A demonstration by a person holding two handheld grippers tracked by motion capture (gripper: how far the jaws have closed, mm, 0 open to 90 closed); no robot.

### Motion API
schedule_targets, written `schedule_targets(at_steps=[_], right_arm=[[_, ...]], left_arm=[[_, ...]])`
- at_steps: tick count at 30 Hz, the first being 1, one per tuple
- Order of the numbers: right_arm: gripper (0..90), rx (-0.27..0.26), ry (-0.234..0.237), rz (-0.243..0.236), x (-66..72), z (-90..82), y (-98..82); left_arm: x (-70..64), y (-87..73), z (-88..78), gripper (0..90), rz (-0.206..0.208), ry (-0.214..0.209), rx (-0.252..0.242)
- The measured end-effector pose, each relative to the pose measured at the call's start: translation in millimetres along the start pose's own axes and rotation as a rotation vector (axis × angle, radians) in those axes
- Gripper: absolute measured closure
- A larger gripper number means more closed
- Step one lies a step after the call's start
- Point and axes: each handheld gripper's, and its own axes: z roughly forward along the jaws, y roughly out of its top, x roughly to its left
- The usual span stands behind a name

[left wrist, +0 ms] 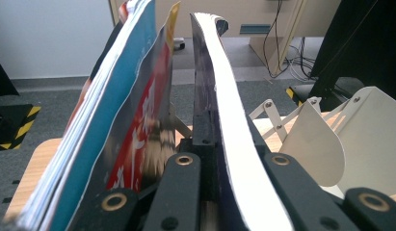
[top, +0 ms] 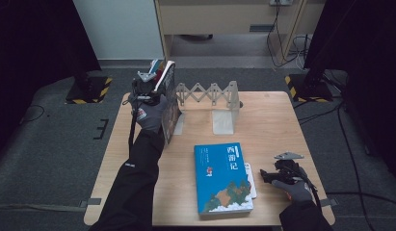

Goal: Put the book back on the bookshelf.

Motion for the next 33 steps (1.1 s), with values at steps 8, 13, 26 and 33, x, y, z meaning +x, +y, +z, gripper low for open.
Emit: schedule_targets(at_steps=[8,13,26,33], right_arm=[[10.4,-0.001,-0.003,-0.001,0.1,0.1,0.1],[10.4,-0.002,-0.004,-0.001,0.3,0.1,0.1],[10.4,-0.001,-0.001,-0.002,0.9,0.2,0.3],[10.3,0.002,0.001,-0.001,1.1,0.0,0.3]], left_arm=[[3.2,-5.8,-1.7,80.9,0.031,0.012,0.027],[3.4,-8.3,-3.9,80.1,0.052,0.014,0.035],[4.0,-10.0,-7.3,67.6,0.059,0.044,0.014],[1.9,-7.8,-17.3,63.7,0.063,0.048,-0.018]])
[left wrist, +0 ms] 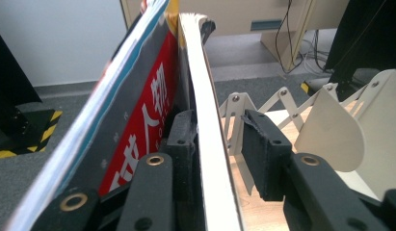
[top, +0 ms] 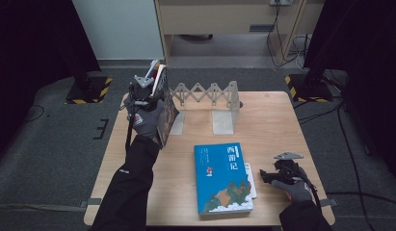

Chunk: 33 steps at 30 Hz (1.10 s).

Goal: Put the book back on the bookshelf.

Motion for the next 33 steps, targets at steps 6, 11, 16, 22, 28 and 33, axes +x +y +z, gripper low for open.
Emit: schedule_targets(at_steps=[6,11,16,22,28,33], right_arm=[[10.3,0.001,0.000,-0.001,0.1,0.0,0.1],[10.3,0.003,0.002,0.001,0.2,-0.1,0.1],[10.2,0.005,0.002,0.001,0.2,-0.2,0.2],[10.7,0.015,0.009,-0.003,0.2,-0.8,1.0],[10.8,0.003,0.013,-0.006,0.2,-3.4,2.9],[10.8,-0.014,0.021,-0.005,2.0,-5.5,4.7]], left_arm=[[-1.2,5.4,-22.3,59.4,0.008,-0.013,-0.055],[0.3,10.3,-43.6,57.5,-0.004,-0.059,-0.099],[1.4,12.0,-59.4,56.1,-0.021,-0.105,-0.131],[5.1,7.7,-72.2,54.3,-0.037,-0.143,-0.156],[10.4,-4.1,-79.8,51.5,-0.069,-0.183,-0.152],[13.8,-17.2,-84.6,49.0,-0.080,-0.206,-0.146]])
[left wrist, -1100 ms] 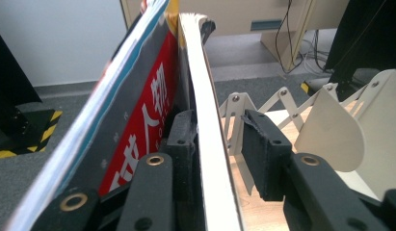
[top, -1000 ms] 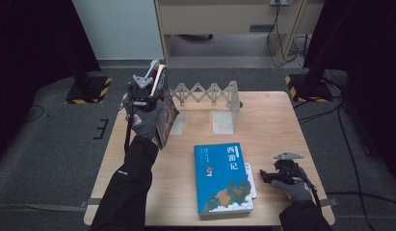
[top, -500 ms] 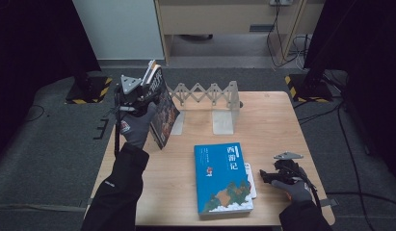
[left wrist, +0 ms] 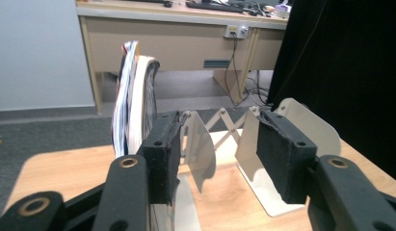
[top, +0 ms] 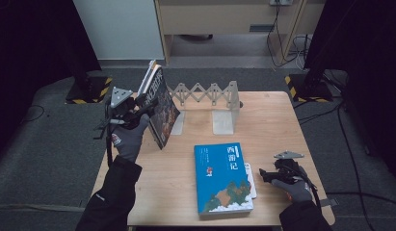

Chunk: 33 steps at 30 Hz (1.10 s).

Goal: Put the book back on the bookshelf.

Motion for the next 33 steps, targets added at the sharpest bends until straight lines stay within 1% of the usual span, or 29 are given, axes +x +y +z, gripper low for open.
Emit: schedule_targets(at_steps=[6,10,12,13,18,19,20,21,23,24,25,26,27,29,30,31,33], right_arm=[[11.2,-0.022,0.003,-0.004,0.4,-3.2,1.9],[11.7,-0.037,0.007,0.017,1.5,-6.3,3.7],[12.1,-0.050,0.018,0.023,1.9,-8.0,4.5],[12.4,-0.054,0.019,0.035,2.7,-9.1,5.2],[12.4,-0.086,0.040,0.053,5.2,-13.8,8.4],[12.3,-0.087,0.043,0.058,5.8,-15.0,9.3],[12.0,-0.074,0.040,0.063,6.0,-16.5,11.0],[12.0,-0.073,0.040,0.070,6.5,-17.7,12.2],[10.8,-0.062,0.051,0.085,7.9,-19.3,14.5],[9.7,-0.063,0.062,0.081,8.2,-19.9,15.2],[7.9,-0.064,0.074,0.087,9.4,-20.6,16.3],[6.4,-0.068,0.084,0.090,10.3,-21.4,17.0],[4.8,-0.085,0.098,0.087,11.1,-22.6,17.9],[4.4,-0.099,0.121,0.097,12.5,-24.9,19.1],[4.5,-0.104,0.126,0.095,12.9,-25.6,19.6],[5.6,-0.107,0.132,0.090,13.5,-26.2,20.1],[8.7,-0.112,0.127,0.075,15.3,-27.0,20.2]], left_arm=[[2.7,-15.2,-8.7,46.5,-0.009,-0.029,0.019],[2.5,-27.8,-13.0,45.1,-0.002,-0.030,0.037],[2.6,-35.3,-15.0,44.4,-0.007,-0.039,0.047],[2.1,-38.9,-15.7,44.3,-0.007,-0.040,0.052],[-0.9,-57.9,-17.5,42.4,0.002,-0.045,0.086],[-1.7,-63.1,-17.2,42.3,0.006,-0.048,0.102],[-2.5,-67.3,-16.7,41.7,0.008,-0.052,0.115],[-3.2,-71.5,-16.1,41.6,0.005,-0.058,0.122],[-4.8,-79.7,-13.8,40.7,0.009,-0.067,0.144],[-5.4,-84.1,-12.4,40.2,0.010,-0.072,0.153],[-6.1,-87.4,-11.2,39.5,0.009,-0.076,0.157],[-6.8,-93.0,-8.9,38.9,0.009,-0.082,0.168],[-7.0,-96.6,-7.7,38.0,0.009,-0.086,0.174],[-7.6,-106.7,-3.4,36.9,0.004,-0.096,0.192],[-8.0,-112.2,-0.2,36.2,0.007,-0.104,0.213],[-8.3,-116.3,1.8,35.3,-0.002,-0.116,0.224],[-9.6,-123.7,5.7,34.5,-0.015,-0.135,0.238]])
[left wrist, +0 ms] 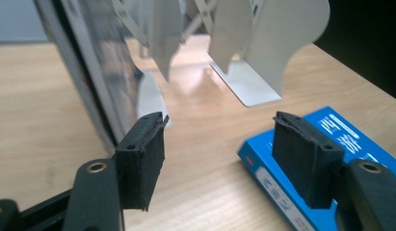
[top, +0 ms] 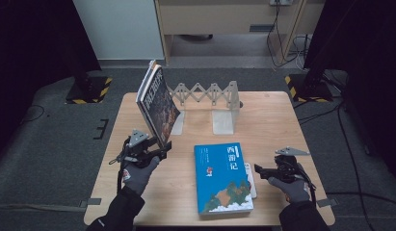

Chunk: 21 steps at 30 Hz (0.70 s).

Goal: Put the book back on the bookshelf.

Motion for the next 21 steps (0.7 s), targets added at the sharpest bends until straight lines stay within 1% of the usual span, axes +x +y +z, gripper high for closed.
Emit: schedule_targets(at_steps=[1,2,3,4,7,8,10,11,13,16,19,20,21], right_arm=[[11.4,-0.004,0.003,-0.011,1.6,-0.7,0.2],[12.1,-0.005,0.008,-0.017,2.5,-0.8,0.1],[13.2,-0.005,0.019,-0.019,4.3,-0.8,0.3],[13.9,-0.003,0.028,-0.024,5.4,-0.5,0.3],[16.8,-0.001,0.050,-0.020,10.4,-0.3,1.1],[17.6,-0.006,0.058,-0.022,11.9,0.1,1.8],[19.7,-0.004,0.073,-0.022,16.6,0.7,3.1],[20.2,-0.004,0.079,-0.031,17.8,1.5,3.4],[20.4,0.004,0.094,-0.028,23.6,3.8,3.6],[20.5,0.011,0.109,-0.041,28.9,7.1,3.4],[21.2,0.021,0.126,-0.032,34.3,10.5,2.8],[21.6,0.023,0.131,-0.038,35.2,11.6,2.3],[21.8,0.029,0.137,-0.027,36.9,12.2,2.0]], left_arm=[[-0.7,-2.2,2.3,32.9,0.007,-0.003,0.003],[-2.1,-5.6,6.3,31.4,0.016,-0.006,0.005],[-3.1,-8.3,9.2,29.9,0.016,-0.013,0.013],[-3.8,-10.1,11.4,29.5,0.014,-0.023,0.019],[-6.8,-18.0,20.5,28.1,-0.003,-0.065,0.049],[-7.8,-20.8,23.5,27.9,-0.003,-0.074,0.058],[-10.6,-25.4,29.5,26.2,0.008,-0.092,0.072],[-12.3,-27.4,32.4,25.7,0.011,-0.098,0.079],[-15.2,-31.7,39.2,24.8,-0.001,-0.133,0.100],[-18.4,-37.5,47.2,23.7,-0.015,-0.165,0.122],[-22.1,-43.7,55.6,22.3,-0.017,-0.192,0.145],[-23.3,-44.8,57.6,21.7,-0.018,-0.198,0.149],[-24.5,-46.1,59.9,21.2,-0.019,-0.205,0.153]])
